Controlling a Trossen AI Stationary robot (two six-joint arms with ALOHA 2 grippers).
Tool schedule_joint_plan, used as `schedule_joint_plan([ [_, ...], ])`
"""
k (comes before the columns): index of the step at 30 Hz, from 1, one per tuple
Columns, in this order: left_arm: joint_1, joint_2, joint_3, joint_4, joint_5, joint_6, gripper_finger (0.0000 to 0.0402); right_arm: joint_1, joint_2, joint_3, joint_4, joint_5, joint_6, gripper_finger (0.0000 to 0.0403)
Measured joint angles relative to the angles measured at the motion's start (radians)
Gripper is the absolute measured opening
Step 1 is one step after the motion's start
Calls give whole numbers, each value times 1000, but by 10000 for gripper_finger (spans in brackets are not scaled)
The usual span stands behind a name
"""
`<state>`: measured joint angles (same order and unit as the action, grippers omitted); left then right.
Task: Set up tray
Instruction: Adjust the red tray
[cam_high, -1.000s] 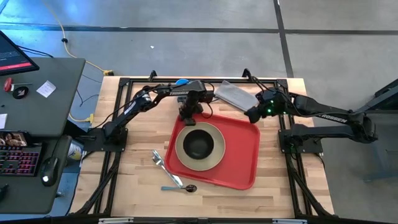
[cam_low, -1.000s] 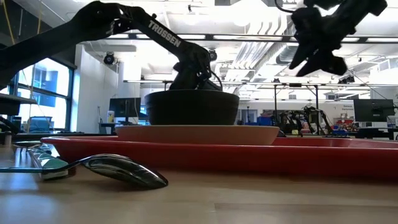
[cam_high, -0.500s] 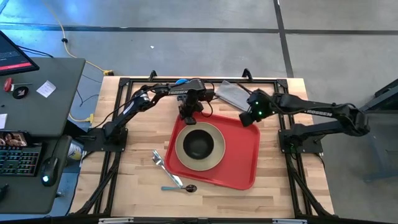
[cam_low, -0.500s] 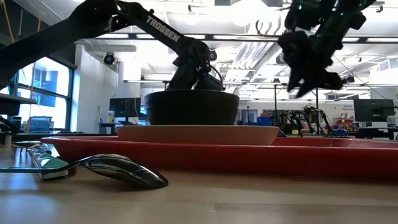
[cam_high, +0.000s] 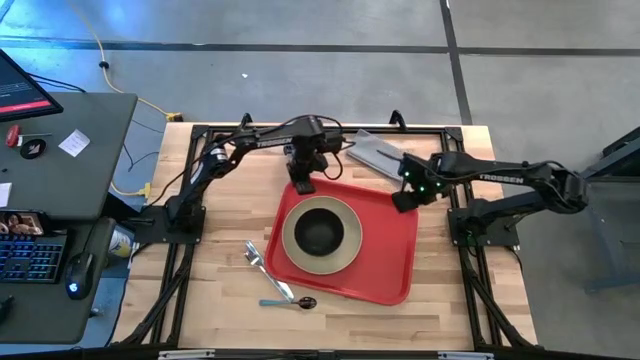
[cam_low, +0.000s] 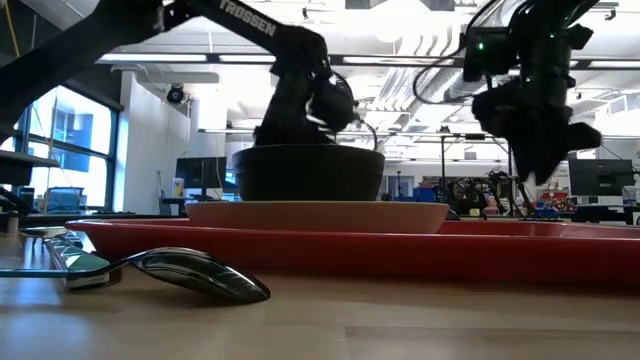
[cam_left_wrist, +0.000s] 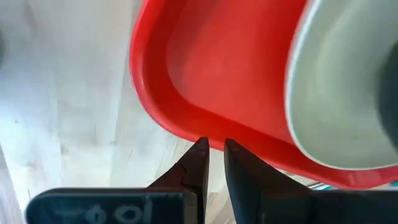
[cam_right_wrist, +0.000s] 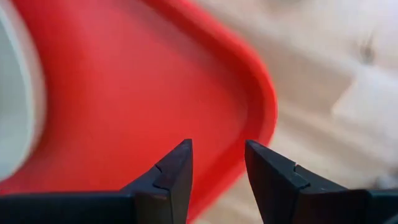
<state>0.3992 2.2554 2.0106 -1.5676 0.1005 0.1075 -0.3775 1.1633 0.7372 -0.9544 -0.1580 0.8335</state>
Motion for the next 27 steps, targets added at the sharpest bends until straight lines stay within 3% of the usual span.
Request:
schedule_joint_plan([
  [7,0,-91,0,34,50,-36,87,124,15,0,-38,-86,113,138],
  [14,0,-229,0,149,79,-65,87,300,13,0,-31,-99,299,139],
  [27,-45,-514,1,498,180,-53,87,660,-1,0,46,86,899,229],
])
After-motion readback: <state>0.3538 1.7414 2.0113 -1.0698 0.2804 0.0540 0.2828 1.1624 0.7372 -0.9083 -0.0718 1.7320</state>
